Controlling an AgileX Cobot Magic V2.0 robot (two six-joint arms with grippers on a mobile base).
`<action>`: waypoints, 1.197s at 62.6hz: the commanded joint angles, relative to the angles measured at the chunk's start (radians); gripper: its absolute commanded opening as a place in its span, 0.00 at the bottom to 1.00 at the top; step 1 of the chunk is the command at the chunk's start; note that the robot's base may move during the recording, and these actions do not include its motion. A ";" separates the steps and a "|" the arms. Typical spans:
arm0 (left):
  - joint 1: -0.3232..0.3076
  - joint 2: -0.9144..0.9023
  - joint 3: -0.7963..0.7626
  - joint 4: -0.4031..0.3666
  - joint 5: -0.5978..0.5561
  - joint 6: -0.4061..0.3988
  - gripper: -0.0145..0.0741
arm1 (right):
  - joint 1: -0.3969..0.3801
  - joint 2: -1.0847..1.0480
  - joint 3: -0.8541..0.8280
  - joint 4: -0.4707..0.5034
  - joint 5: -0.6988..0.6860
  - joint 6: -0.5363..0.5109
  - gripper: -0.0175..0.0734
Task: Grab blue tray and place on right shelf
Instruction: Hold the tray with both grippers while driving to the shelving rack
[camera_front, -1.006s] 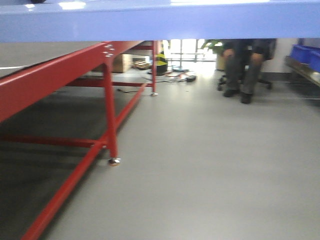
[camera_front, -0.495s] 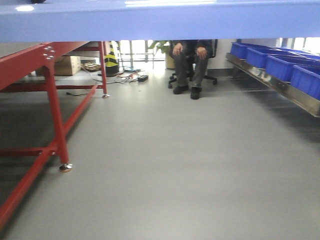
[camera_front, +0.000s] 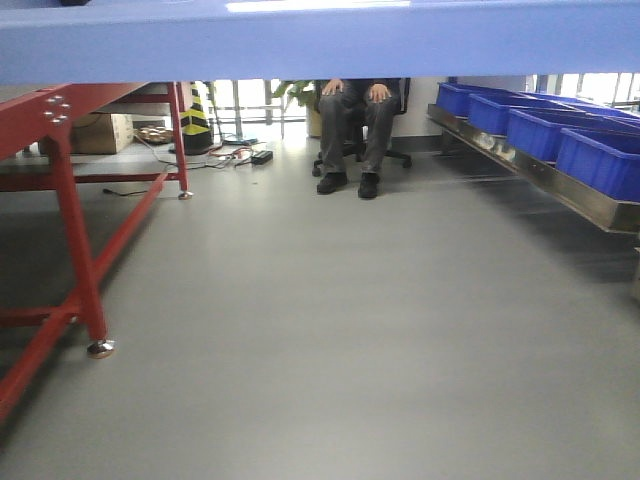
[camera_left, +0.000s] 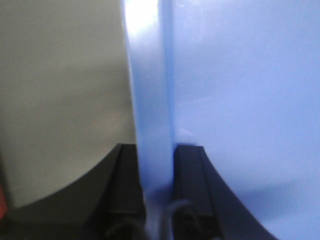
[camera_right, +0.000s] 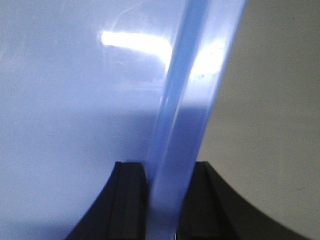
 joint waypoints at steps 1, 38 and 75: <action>-0.014 -0.030 -0.031 0.017 0.088 0.032 0.11 | 0.006 -0.023 -0.032 -0.005 -0.076 -0.040 0.25; -0.014 -0.030 -0.031 0.015 0.088 0.032 0.11 | 0.006 -0.023 -0.032 -0.005 -0.076 -0.040 0.25; -0.014 -0.030 -0.031 0.001 0.088 0.032 0.11 | 0.006 -0.023 -0.032 -0.005 -0.076 -0.040 0.25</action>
